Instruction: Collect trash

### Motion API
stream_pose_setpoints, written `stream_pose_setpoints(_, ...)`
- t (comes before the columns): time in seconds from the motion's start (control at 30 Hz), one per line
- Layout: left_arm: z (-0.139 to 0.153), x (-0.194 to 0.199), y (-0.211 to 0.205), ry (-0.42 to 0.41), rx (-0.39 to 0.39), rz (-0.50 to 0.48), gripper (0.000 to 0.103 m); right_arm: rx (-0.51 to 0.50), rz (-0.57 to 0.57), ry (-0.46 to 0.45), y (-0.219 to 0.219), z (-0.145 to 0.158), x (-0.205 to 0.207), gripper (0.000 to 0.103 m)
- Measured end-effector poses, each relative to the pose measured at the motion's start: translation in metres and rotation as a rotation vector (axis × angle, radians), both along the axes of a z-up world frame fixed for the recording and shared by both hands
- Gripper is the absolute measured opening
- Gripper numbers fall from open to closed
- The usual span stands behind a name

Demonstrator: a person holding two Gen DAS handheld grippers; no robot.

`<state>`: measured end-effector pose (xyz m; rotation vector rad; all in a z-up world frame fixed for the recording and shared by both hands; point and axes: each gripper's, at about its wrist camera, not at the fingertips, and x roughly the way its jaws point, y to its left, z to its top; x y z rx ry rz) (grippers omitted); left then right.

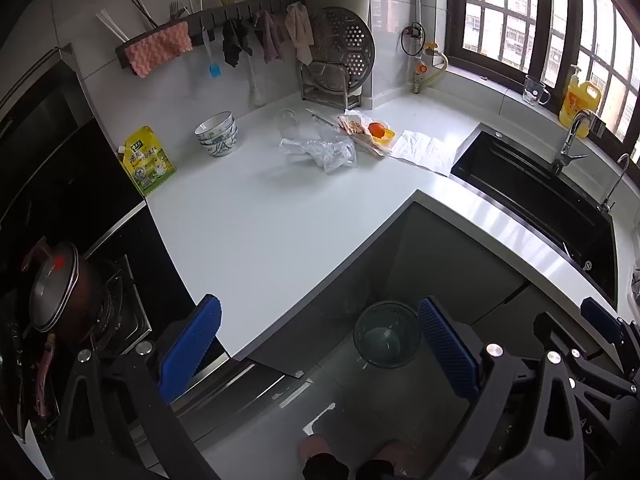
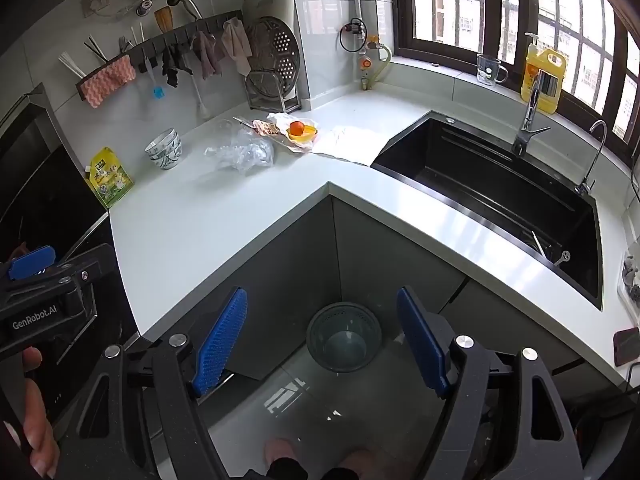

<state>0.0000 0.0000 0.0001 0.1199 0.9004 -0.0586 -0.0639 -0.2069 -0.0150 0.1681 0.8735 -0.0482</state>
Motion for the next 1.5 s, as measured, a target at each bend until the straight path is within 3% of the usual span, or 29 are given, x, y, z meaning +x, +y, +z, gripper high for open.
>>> stream_pose_setpoints(0.27,0.001,0.0,0.0,-0.014,0.005,0.002,0.097,-0.004,0.007,-0.009,-0.002,0.006,0.0,0.074)
stream_pose_setpoints(0.5,0.023,0.002,0.008,-0.019,0.005,0.004,0.097,-0.01,0.011,-0.029,-0.003,0.012,-0.003,0.074)
stream_pose_setpoints(1.5,0.017,-0.008,0.006,-0.053,-0.002,0.011,0.097,-0.024,0.018,-0.05,-0.001,0.019,-0.008,0.074)
